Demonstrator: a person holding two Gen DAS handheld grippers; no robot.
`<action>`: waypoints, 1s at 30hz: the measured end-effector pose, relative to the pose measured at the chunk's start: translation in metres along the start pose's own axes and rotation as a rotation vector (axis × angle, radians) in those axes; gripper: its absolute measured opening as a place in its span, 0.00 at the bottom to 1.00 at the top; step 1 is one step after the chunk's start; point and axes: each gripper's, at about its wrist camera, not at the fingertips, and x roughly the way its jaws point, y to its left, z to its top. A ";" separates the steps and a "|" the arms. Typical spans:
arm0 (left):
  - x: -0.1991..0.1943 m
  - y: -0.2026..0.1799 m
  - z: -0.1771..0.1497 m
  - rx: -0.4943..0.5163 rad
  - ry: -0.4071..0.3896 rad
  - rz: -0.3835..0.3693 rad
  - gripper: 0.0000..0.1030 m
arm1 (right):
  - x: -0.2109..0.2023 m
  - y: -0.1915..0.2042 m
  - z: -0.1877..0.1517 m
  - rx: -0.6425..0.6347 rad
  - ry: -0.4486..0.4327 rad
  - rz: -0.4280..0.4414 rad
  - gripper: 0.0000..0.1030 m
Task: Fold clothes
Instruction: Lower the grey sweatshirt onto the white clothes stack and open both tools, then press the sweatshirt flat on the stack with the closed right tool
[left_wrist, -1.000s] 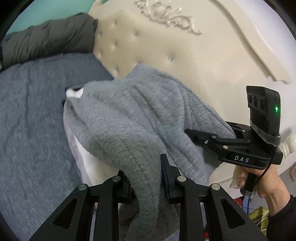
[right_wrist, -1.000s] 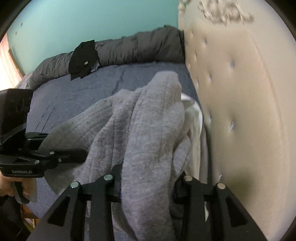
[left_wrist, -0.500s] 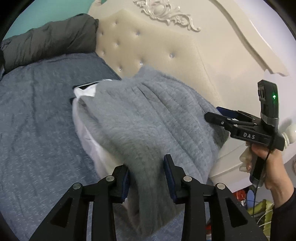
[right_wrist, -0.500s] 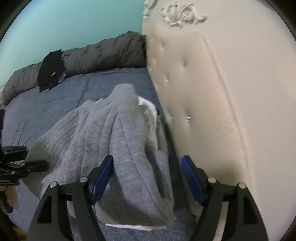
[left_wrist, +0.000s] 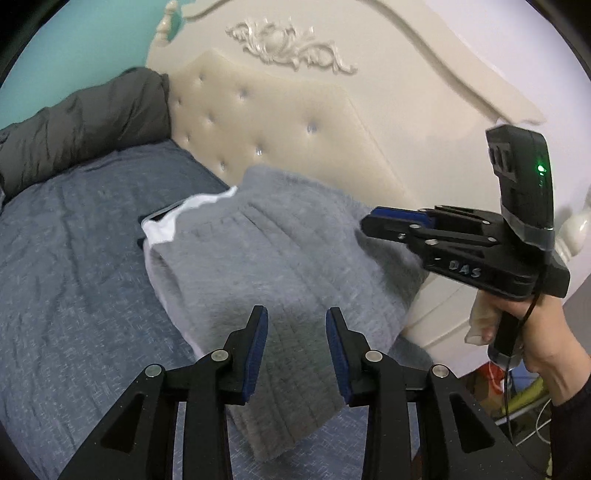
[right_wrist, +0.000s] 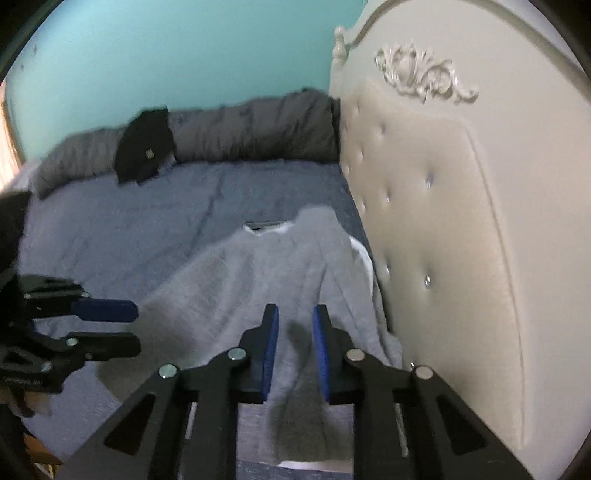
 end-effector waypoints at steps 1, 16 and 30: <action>0.005 0.001 -0.002 0.000 0.009 0.002 0.34 | 0.006 0.000 -0.002 0.003 0.011 -0.007 0.12; 0.047 0.009 -0.028 -0.014 0.068 -0.006 0.28 | 0.046 -0.053 -0.055 0.199 0.047 0.005 0.00; 0.008 -0.020 -0.017 0.117 -0.004 0.065 0.26 | -0.005 -0.045 -0.053 0.160 -0.082 0.025 0.00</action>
